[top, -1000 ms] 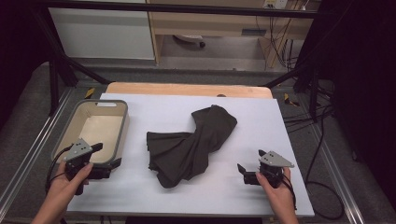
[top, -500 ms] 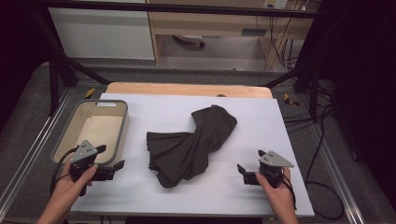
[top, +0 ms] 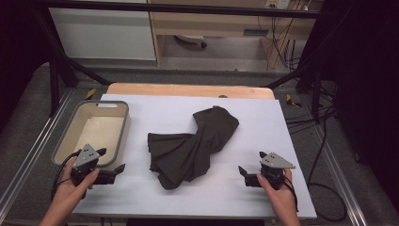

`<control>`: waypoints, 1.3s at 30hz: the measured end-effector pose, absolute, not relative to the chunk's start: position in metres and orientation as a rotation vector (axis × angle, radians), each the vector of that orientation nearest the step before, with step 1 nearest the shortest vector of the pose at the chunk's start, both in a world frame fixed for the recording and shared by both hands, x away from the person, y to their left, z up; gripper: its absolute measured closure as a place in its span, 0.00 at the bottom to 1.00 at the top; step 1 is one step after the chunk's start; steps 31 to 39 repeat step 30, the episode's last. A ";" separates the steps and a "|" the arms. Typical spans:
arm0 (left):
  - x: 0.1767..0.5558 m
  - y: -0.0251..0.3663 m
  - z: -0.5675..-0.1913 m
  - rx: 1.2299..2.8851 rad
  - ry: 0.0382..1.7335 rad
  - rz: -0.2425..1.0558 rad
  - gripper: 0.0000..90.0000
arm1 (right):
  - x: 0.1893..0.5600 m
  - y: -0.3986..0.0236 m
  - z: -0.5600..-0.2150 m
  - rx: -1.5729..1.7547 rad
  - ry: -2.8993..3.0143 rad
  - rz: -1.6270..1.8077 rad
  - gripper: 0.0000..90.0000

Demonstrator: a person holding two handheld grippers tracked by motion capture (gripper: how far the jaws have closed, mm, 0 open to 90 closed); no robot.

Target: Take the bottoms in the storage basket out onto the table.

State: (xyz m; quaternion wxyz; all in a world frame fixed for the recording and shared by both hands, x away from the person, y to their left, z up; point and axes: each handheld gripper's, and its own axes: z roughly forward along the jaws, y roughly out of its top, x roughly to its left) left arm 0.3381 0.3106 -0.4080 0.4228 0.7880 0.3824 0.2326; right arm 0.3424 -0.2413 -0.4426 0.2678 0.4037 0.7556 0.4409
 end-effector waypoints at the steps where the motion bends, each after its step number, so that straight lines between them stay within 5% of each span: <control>1: 0.338 0.311 -0.409 1.972 0.958 0.583 0.07 | 0.342 -0.241 -0.443 1.089 2.039 1.190 0.03; 39: 0.334 0.312 -0.416 1.850 1.005 0.463 0.07 | 0.344 -0.240 -0.447 1.111 2.063 1.156 0.03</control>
